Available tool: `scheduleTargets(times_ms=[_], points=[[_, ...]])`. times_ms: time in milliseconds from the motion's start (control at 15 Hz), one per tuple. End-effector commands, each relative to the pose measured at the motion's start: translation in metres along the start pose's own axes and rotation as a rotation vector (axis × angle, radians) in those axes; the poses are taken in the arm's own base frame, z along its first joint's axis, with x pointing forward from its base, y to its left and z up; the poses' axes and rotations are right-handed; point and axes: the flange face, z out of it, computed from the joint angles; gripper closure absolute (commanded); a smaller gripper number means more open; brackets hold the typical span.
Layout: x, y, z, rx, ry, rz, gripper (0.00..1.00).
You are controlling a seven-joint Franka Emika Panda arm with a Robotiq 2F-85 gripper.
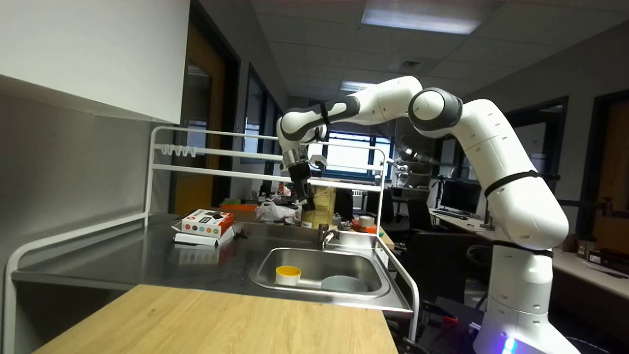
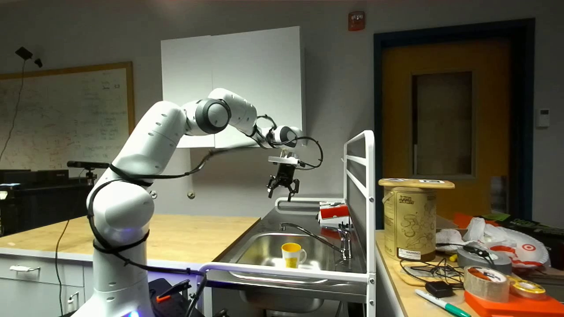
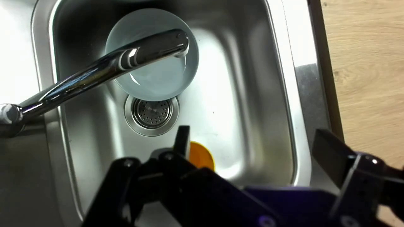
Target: Remove the white and yellow mug from the sink
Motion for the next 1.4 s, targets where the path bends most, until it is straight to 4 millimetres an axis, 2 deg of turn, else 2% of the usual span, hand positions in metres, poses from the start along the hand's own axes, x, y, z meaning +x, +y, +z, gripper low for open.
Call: scheduleTargets(times_ms=[0, 267, 467, 600, 867, 1067, 1333], points=[[-0.017, 0.015, 0.000, 0.044, 0.064, 0.074, 0.00], [-0.010, 0.042, 0.025, 0.183, 0.155, 0.230, 0.00], [0.003, 0.068, 0.068, 0.253, 0.161, 0.378, 0.00], [0.016, 0.078, 0.102, 0.297, 0.123, 0.457, 0.00], [0.054, 0.078, 0.157, 0.303, -0.015, 0.541, 0.00], [0.076, 0.067, 0.168, 0.278, -0.081, 0.572, 0.00], [0.091, 0.063, 0.153, 0.238, -0.112, 0.628, 0.00]])
